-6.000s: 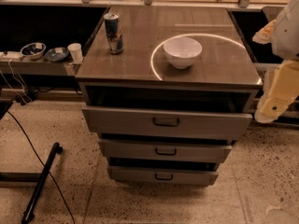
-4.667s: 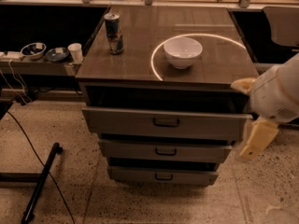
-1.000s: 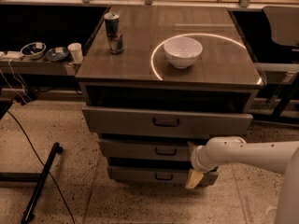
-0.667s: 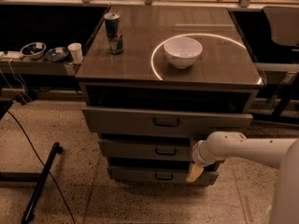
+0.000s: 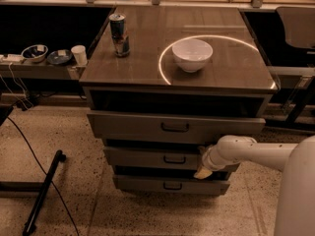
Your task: Open middle drawer
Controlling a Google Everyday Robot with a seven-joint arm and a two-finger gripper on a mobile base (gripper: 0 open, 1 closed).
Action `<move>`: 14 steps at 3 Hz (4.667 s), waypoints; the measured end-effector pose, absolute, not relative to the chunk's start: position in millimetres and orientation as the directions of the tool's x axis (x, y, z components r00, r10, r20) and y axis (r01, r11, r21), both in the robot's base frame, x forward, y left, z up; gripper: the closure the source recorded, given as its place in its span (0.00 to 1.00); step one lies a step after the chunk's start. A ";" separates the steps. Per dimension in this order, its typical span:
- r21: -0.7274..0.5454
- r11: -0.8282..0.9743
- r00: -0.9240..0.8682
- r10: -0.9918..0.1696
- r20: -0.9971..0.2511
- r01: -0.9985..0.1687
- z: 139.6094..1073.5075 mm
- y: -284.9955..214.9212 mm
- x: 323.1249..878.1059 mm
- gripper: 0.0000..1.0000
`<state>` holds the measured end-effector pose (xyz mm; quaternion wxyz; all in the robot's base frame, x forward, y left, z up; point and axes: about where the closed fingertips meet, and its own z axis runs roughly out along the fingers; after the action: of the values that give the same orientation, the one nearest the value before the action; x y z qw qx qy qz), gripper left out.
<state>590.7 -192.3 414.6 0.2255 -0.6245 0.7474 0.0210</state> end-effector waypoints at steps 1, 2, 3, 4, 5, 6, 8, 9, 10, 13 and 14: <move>-0.250 0.219 -0.118 -0.924 -0.363 -0.943 414.6 -192.3 590.6 0.31; -0.252 0.214 -0.107 -0.919 -0.380 -0.944 421.8 -195.3 575.2 0.35; -0.244 0.194 -0.080 -0.908 -0.410 -0.950 432.6 -192.6 544.5 0.33; -0.210 0.166 -0.061 -0.899 -0.433 -0.963 435.3 -188.0 507.2 0.38; -0.158 0.149 -0.064 -0.892 -0.447 -0.976 431.9 -186.5 467.8 0.49; -0.144 0.135 -0.054 -0.885 -0.463 -0.980 443.8 -185.3 440.5 0.49; -0.198 0.077 0.013 -0.910 -0.414 -0.977 509.5 -172.1 476.6 0.51; -0.161 0.038 0.030 -0.916 -0.400 -0.986 500.3 -144.0 518.7 0.74; -0.092 0.015 0.021 -0.927 -0.375 -0.996 456.4 -118.8 536.4 0.97; 0.087 -0.035 0.004 -0.944 -0.330 -0.996 395.4 -106.8 470.2 1.00; 0.108 -0.048 0.009 -0.941 -0.339 -0.993 396.7 -105.1 462.1 1.00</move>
Offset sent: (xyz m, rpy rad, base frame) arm -0.0360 -0.0097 0.0208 0.0404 -0.0199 0.0222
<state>462.1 -105.1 396.7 0.0806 -0.7056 0.6851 0.1621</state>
